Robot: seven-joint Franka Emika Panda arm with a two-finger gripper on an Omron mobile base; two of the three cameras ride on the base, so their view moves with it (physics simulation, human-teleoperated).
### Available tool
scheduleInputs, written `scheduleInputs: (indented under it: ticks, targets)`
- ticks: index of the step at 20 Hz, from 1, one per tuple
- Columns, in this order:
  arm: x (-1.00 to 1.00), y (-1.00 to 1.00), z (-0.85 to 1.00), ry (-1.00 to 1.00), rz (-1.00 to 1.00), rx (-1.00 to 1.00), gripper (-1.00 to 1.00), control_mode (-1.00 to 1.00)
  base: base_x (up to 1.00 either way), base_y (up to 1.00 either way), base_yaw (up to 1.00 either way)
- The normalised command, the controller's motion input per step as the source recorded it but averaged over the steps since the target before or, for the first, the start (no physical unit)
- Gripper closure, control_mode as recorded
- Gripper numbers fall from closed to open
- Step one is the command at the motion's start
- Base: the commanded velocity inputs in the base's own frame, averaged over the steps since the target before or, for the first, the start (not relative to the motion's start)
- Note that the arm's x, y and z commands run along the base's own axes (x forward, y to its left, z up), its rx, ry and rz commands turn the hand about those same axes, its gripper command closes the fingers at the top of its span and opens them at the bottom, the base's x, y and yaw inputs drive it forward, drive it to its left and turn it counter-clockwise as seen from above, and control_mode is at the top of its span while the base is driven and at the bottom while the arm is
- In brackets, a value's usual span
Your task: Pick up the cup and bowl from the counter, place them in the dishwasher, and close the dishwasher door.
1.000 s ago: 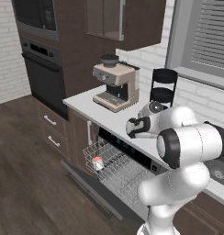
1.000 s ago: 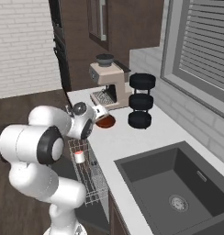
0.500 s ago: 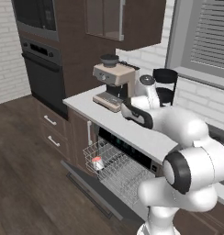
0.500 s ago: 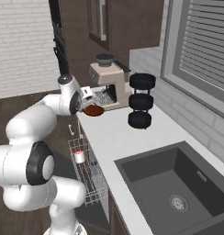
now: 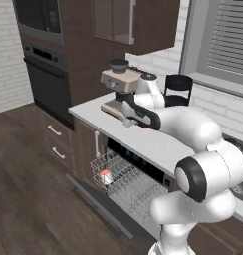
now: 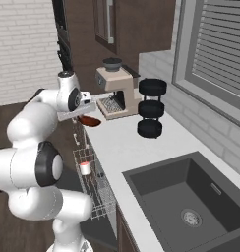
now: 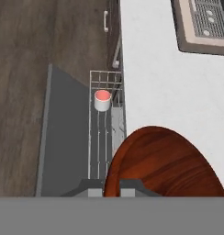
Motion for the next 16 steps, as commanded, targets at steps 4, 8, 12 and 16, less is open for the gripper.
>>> scheduleInputs:
  ticks: [4, 8, 12, 16]
  targets:
    - [-0.45, 0.26, -0.99, 0.0, 0.0, 0.15, 1.0, -1.0, 0.0, 0.0, 0.0]
    - [-0.62, 0.34, -0.54, -0.03, -0.01, 0.12, 1.0, -1.0, 0.0, 0.0, 0.0]
    - [-0.64, 0.45, -0.21, -0.01, -0.06, 0.01, 1.0, -1.0, 0.0, 0.0, 0.0]
    - [-0.05, 0.35, -0.56, 0.0, -0.05, -0.07, 1.0, -1.0, 0.0, 0.0, 0.0]
